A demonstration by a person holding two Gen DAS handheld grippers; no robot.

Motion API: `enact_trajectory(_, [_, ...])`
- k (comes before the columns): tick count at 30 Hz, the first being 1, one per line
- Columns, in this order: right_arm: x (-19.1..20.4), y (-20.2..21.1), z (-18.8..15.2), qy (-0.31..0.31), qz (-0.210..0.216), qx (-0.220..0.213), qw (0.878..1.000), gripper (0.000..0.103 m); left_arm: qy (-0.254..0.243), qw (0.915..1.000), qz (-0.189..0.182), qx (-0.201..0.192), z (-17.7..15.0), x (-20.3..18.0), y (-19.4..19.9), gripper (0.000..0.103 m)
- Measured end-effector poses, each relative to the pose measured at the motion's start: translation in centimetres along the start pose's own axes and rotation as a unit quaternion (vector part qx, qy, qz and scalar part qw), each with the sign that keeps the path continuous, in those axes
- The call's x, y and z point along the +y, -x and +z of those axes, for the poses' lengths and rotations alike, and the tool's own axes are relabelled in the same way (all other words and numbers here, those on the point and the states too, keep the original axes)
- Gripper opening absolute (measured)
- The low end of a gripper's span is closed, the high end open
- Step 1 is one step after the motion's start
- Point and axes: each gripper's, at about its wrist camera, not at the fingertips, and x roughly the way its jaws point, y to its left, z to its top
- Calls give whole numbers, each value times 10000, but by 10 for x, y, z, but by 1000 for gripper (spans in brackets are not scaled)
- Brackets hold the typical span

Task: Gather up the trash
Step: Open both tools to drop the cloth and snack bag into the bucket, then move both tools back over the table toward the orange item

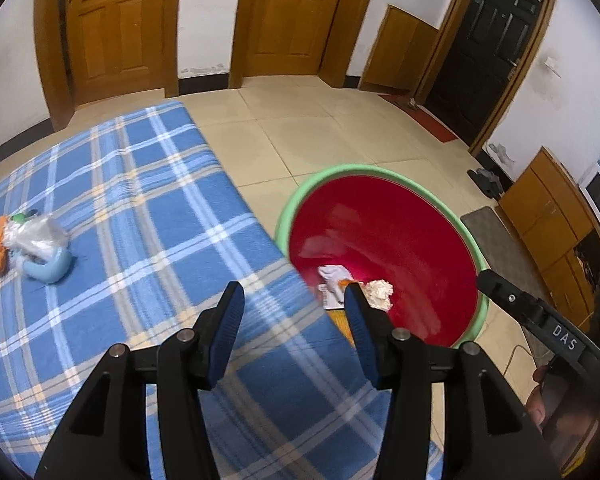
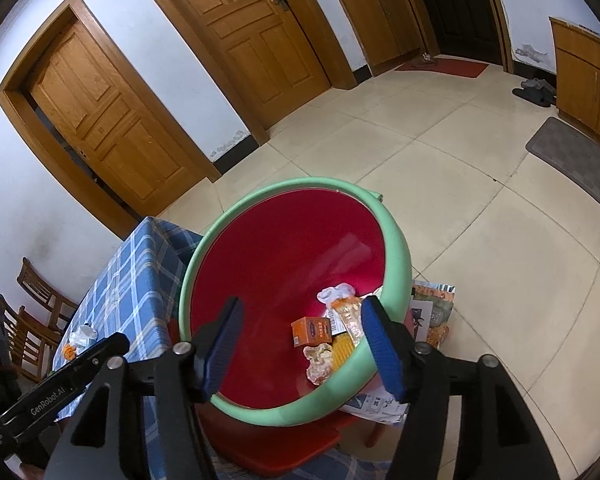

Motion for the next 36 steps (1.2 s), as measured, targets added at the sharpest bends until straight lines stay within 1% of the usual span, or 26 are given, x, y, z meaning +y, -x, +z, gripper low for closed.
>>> enact_trajectory(5, [5, 0, -2, 5, -1, 39, 10000, 72, 209, 9997, 127, -85, 0, 21, 9, 52])
enact_trajectory(10, [9, 1, -3, 19, 17, 39, 10000, 73, 442, 9985, 264, -166, 0, 41, 17, 52])
enact_trajectory(12, [9, 1, -2, 16, 2, 42, 10000, 76, 505, 9979, 348, -210, 1, 50, 21, 52])
enact_trajectory(18, [16, 1, -4, -14, -52, 45, 10000, 80, 680, 9955, 579, -307, 1, 77, 31, 52])
enact_trajectory(27, [22, 1, -5, 26, -106, 68, 9999, 81, 871, 9901, 985, -495, 9, 124, 50, 52])
enact_trajectory(29, [24, 1, -6, 36, -127, 76, 9999, 81, 924, 9879, 1129, -532, 10, 138, 56, 52])
enact_trajectory(36, [28, -2, -8, 58, -223, 119, 9997, 82, 1107, 9817, 1437, -576, 14, 178, 66, 52])
